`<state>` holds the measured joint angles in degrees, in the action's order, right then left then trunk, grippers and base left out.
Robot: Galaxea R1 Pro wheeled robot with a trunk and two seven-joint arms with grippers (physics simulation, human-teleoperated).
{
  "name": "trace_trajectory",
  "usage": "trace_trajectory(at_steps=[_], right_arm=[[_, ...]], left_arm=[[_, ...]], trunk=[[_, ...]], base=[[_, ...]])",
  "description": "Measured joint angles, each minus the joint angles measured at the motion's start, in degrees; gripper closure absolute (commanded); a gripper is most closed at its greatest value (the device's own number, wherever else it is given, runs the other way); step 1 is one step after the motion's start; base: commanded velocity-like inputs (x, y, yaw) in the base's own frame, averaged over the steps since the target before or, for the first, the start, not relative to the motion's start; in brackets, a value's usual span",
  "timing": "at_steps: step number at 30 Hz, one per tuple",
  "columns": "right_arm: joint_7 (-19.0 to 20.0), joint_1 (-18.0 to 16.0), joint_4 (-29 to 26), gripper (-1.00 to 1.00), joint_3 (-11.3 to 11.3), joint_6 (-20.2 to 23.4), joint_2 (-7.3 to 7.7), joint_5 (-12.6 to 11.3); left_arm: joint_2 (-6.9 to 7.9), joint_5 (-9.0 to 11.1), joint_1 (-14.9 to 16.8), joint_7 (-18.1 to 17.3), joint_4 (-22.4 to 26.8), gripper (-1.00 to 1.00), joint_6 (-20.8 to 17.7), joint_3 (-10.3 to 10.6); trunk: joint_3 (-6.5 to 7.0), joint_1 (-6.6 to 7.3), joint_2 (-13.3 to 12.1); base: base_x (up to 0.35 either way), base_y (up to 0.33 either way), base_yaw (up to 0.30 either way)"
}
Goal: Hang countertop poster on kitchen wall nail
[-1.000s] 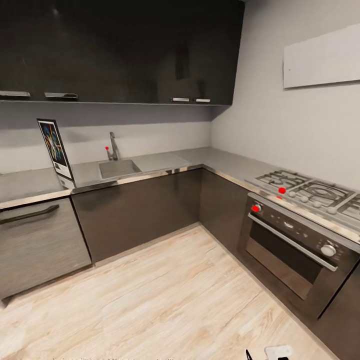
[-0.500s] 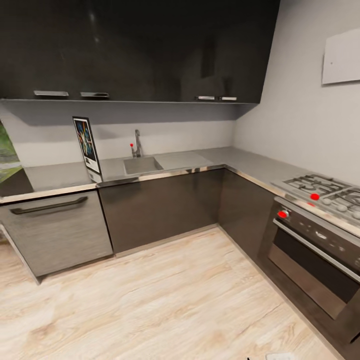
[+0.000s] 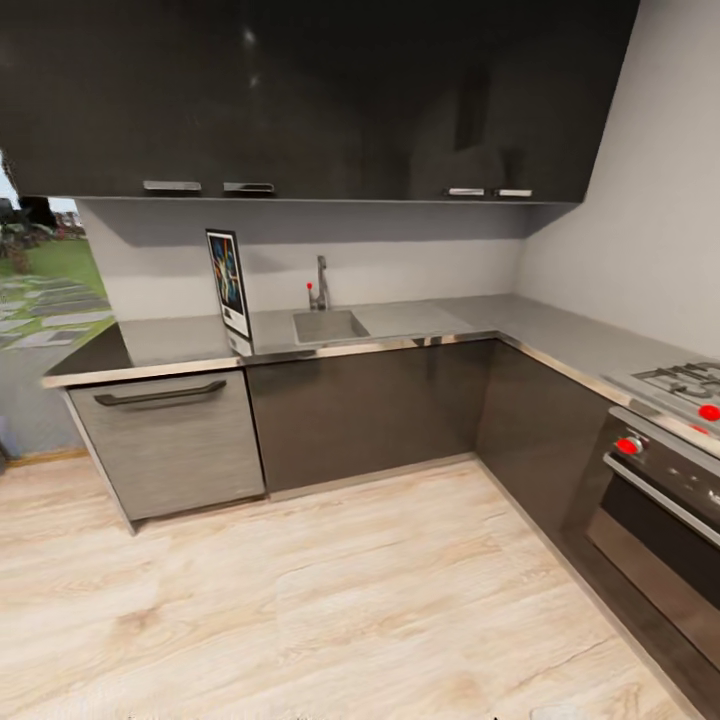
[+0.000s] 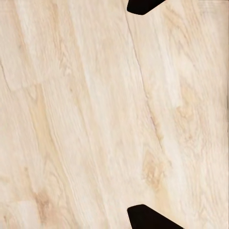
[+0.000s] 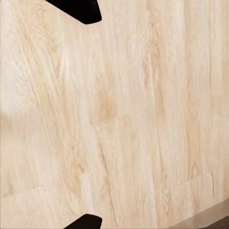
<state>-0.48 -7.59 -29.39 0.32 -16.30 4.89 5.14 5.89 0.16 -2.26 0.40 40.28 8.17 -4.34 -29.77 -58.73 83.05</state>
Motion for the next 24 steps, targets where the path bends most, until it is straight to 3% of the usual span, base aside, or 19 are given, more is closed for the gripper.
trace_trajectory(at_steps=[13, 17, 24], right_arm=[[0.05, -0.02, 0.0, -1.0, -0.01, 0.02, -0.01, 0.42], [0.18, 0.1, 0.15, -1.0, -0.14, 0.1, 0.06, 0.37], [0.36, 0.25, 0.6, -1.0, -0.06, 0.16, 0.15, 0.46]], left_arm=[[0.0, 0.0, 0.02, 0.0, 0.0, -1.0, -0.05, 0.07], [0.0, 0.0, 0.0, 0.0, 0.01, -1.0, -0.08, 0.1], [0.0, 0.0, 0.04, -0.07, 0.01, -1.0, -0.1, 0.14]], trunk=[[-0.4, 0.01, 0.0], [-0.55, 0.03, 0.0], [-0.6, 0.03, 0.01]], base=[[0.021, 0.002, 0.276], [0.224, 0.053, 0.215], [0.31, 0.135, 0.027]])
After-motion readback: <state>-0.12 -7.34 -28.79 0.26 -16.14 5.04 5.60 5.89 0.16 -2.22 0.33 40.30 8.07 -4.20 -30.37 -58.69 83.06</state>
